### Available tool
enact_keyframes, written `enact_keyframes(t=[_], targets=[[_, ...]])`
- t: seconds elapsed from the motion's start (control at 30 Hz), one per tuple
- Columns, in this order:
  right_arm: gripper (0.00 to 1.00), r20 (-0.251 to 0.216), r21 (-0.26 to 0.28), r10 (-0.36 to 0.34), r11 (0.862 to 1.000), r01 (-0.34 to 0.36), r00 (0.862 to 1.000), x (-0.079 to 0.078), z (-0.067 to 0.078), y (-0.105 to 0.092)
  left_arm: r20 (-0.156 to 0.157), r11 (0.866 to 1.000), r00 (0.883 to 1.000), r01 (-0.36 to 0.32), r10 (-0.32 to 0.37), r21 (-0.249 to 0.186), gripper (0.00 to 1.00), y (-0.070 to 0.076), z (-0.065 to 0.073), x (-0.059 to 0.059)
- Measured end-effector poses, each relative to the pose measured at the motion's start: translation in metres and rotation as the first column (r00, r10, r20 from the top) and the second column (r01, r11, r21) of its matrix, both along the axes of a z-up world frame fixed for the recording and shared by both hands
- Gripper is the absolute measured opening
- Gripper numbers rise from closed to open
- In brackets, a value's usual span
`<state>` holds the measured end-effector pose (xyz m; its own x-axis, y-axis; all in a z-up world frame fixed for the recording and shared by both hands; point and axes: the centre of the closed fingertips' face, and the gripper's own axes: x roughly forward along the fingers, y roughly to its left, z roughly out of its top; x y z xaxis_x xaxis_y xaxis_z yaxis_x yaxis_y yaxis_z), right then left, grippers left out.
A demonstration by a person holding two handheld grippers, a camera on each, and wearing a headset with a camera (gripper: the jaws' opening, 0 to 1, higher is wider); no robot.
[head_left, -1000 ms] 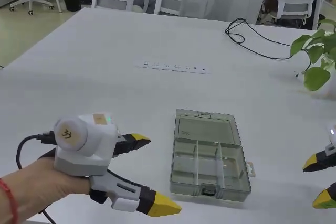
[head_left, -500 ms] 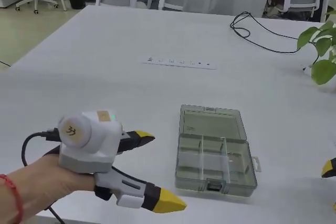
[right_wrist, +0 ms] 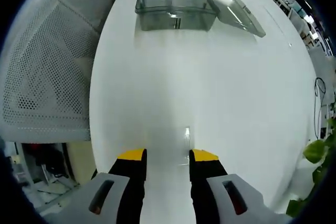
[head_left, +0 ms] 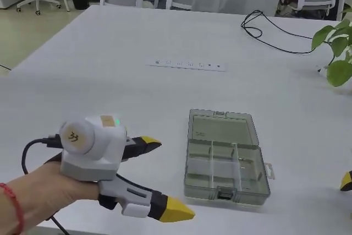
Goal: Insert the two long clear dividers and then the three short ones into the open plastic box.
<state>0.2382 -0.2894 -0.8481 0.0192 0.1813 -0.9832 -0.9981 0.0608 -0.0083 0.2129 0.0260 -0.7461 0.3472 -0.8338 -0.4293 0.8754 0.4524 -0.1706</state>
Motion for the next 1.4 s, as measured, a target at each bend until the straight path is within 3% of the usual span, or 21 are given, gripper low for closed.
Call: enact_keyframes(t=[0.53,0.73,0.83,0.9,1.0,1.1,1.17,1.23,1.33,1.4], targets=[[0.33,0.018,-0.005,-0.004,1.0,0.004,1.0,0.0,0.004,0.002,0.001,1.0,1.0,-0.006,0.006,-0.005,1.0,0.001,0.002,-0.001],[0.33,0.07,0.036,0.019,0.999,-0.021,0.997,-0.001,0.023,0.019,-0.006,0.999,1.0,-0.024,0.023,-0.033,0.99,0.001,0.009,0.0],[0.33,0.106,0.062,0.031,0.997,-0.038,0.994,0.0,0.038,0.032,-0.012,0.997,0.999,-0.046,0.045,-0.057,0.97,-0.001,0.017,0.004],[0.33,0.131,0.072,0.043,0.996,-0.053,0.99,0.001,0.047,0.039,-0.04,0.994,0.997,-0.068,0.064,-0.082,0.95,-0.004,0.022,0.006],[0.33,0.172,0.102,0.035,0.993,-0.053,0.984,0.002,0.066,0.055,-0.04,0.99,0.996,-0.085,0.081,-0.112,0.93,-0.009,0.031,0.008],[0.33,0.201,0.121,0.04,0.99,-0.065,0.979,0.002,0.08,0.067,-0.101,0.978,0.989,-0.121,0.105,-0.168,0.91,-0.018,0.041,0.009],[0.33,0.228,0.138,0.041,0.988,-0.074,0.973,0.002,0.093,0.077,-0.146,0.973,0.983,-0.14,0.114,-0.181,0.88,-0.023,0.044,0.009],[0.33,0.252,0.153,0.038,0.985,-0.078,0.967,0.002,0.105,0.086,-0.154,0.969,0.981,-0.151,0.122,-0.195,0.83,-0.028,0.048,0.012],[0.33,0.281,0.174,0.028,0.982,-0.08,0.959,0.002,0.121,0.099,-0.25,0.94,0.959,-0.201,0.131,-0.278,0.8,-0.04,0.061,0.013],[0.33,0.3,0.183,0.023,0.98,-0.082,0.954,0.003,0.128,0.105,-0.29,0.927,0.949,-0.214,0.123,-0.307,0.74,-0.047,0.068,0.012]])
